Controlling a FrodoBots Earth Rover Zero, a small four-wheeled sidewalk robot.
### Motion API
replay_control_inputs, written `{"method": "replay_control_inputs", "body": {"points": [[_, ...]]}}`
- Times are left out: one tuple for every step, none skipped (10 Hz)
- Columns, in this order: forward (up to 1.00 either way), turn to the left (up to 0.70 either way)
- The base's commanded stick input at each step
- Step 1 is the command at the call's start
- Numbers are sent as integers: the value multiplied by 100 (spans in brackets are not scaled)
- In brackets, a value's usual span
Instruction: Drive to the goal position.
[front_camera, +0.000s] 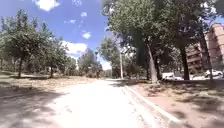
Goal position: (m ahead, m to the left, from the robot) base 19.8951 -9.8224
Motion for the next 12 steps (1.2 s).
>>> {"method": "replay_control_inputs", "body": {"points": [[70, 16], [70, 29], [70, 35], [70, 12], [70, 0], [70, 0], [70, 0], [70, 0], [70, 0], [70, 0], [70, 0], [70, 0]]}}
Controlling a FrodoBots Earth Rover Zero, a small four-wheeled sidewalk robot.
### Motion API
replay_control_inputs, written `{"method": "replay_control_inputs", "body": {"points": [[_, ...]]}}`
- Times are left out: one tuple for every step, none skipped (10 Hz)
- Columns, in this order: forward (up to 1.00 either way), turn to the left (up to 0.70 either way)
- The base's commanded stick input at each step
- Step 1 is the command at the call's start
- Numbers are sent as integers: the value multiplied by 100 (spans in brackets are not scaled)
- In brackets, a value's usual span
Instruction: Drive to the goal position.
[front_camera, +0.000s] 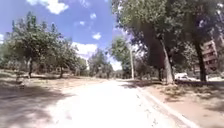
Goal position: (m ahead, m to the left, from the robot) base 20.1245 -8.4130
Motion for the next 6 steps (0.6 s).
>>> {"method": "replay_control_inputs", "body": {"points": [[70, 0], [70, 0], [70, 0], [70, 0], [70, 0], [70, -35]]}}
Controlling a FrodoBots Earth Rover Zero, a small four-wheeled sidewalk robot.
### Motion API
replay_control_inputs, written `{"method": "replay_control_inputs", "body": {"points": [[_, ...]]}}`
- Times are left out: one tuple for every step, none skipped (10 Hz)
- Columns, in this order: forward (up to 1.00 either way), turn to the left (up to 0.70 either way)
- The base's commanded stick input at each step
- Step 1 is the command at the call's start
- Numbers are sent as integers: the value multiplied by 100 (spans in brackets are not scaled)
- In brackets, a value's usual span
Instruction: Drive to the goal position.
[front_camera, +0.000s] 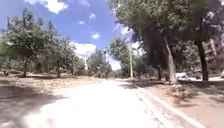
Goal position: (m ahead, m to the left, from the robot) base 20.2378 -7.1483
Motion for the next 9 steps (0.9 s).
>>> {"method": "replay_control_inputs", "body": {"points": [[70, -32], [70, 0], [70, 0], [70, 0], [70, 0], [70, 0], [70, 0], [70, 0], [70, 0]]}}
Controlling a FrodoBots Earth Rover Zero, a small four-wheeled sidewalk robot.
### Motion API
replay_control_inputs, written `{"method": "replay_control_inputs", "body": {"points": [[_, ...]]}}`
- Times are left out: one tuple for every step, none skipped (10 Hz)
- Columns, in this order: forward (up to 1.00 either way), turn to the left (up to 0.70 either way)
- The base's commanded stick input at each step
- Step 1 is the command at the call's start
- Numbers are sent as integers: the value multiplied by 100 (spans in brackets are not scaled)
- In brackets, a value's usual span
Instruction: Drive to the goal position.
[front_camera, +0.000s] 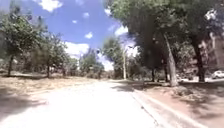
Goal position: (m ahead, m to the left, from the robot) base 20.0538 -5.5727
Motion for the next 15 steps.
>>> {"method": "replay_control_inputs", "body": {"points": [[70, 0], [70, 0], [70, 0], [70, 0], [70, 0], [70, 0], [70, 0], [70, 0], [70, 0], [70, 0], [70, 0], [70, 0], [70, 0], [70, 0], [70, 0]]}}
